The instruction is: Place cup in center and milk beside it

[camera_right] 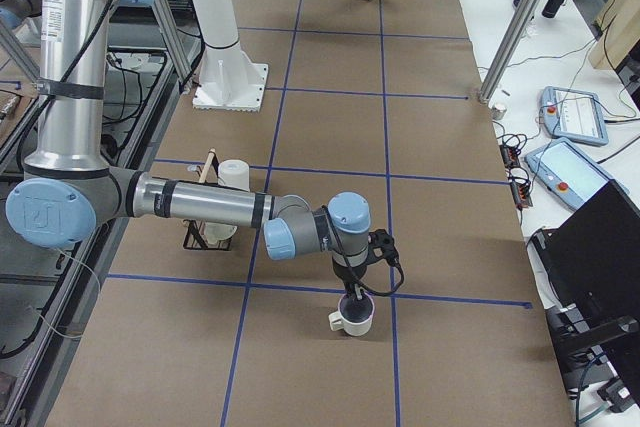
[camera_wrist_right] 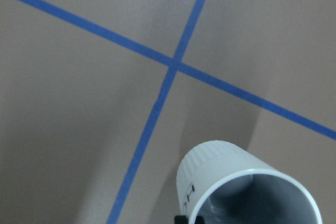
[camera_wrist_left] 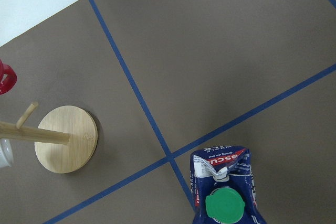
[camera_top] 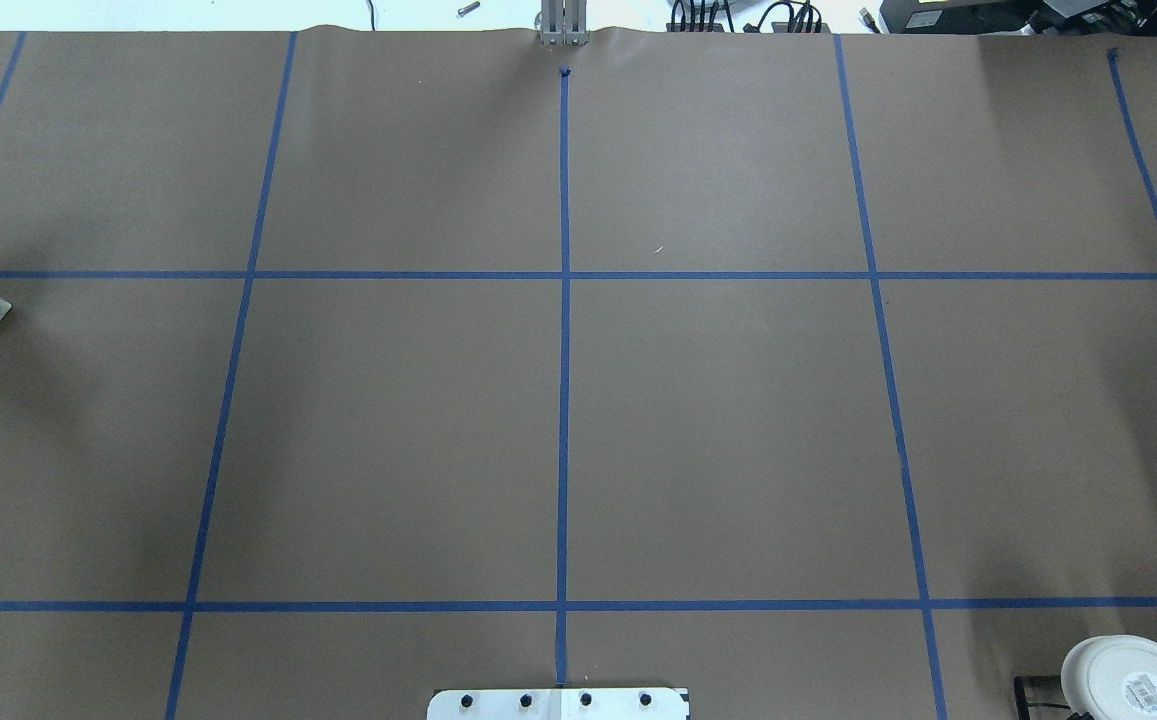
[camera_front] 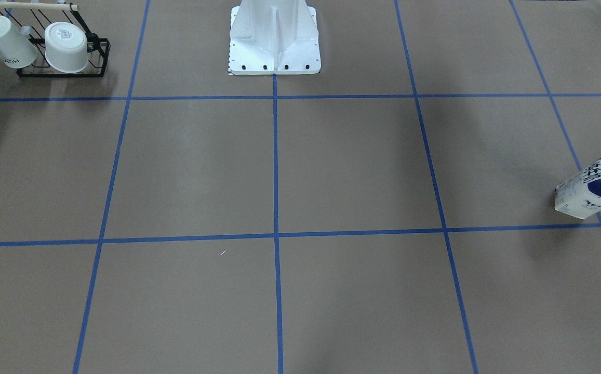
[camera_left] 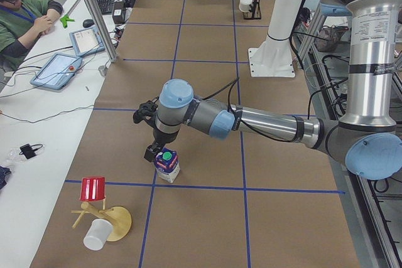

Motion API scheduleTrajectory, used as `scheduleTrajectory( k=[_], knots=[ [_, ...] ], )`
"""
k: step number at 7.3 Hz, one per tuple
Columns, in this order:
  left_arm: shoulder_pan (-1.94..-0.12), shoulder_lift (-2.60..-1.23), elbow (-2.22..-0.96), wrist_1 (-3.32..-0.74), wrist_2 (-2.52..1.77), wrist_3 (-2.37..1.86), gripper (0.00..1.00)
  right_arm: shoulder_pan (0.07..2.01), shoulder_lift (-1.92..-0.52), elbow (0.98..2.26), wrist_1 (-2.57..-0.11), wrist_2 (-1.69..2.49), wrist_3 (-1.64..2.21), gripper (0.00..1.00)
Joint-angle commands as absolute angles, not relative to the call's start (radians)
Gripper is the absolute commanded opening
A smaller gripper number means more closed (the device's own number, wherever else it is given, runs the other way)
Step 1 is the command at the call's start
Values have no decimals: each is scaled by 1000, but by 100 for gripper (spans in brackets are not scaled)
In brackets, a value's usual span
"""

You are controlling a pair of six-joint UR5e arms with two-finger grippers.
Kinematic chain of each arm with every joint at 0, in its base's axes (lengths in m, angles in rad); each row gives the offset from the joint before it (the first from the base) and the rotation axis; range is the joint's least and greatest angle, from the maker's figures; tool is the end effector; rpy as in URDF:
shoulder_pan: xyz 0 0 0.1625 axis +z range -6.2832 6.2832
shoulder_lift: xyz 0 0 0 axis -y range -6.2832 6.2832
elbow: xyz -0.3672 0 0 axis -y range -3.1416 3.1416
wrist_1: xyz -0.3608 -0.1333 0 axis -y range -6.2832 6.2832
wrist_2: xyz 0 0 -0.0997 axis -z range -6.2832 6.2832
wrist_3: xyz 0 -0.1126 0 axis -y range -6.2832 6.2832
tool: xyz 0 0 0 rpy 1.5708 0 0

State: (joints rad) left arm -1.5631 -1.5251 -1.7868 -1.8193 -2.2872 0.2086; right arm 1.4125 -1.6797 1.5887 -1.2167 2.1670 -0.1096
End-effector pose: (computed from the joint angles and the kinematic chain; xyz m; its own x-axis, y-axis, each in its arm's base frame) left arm -0.0558 -0.4649 0.5052 0.7343 0.4561 -0.5027 -0.1626 0.8372 0.5221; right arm -0.0001 -0.4454 0.6244 0.7727 -0.3773 0.5105 0.2382 0.9178 0.3178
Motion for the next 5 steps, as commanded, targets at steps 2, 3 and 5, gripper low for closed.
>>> scheduleTrajectory(
  k=[2, 3, 5],
  knots=[
    [-1562, -1523, -1784, -1819, -2287, 207, 99, 1402, -1486, 1660, -1227, 2263, -30, 0],
    [-1562, -1522, -1783, -1819, -2287, 209, 99, 1373, -1426, 1664, -1220, 2342, 129, 0],
    [-1562, -1522, -1781, -1819, -2287, 207, 99, 1233, -1373, 1733, -1220, 2332, 324, 0]
  ],
)
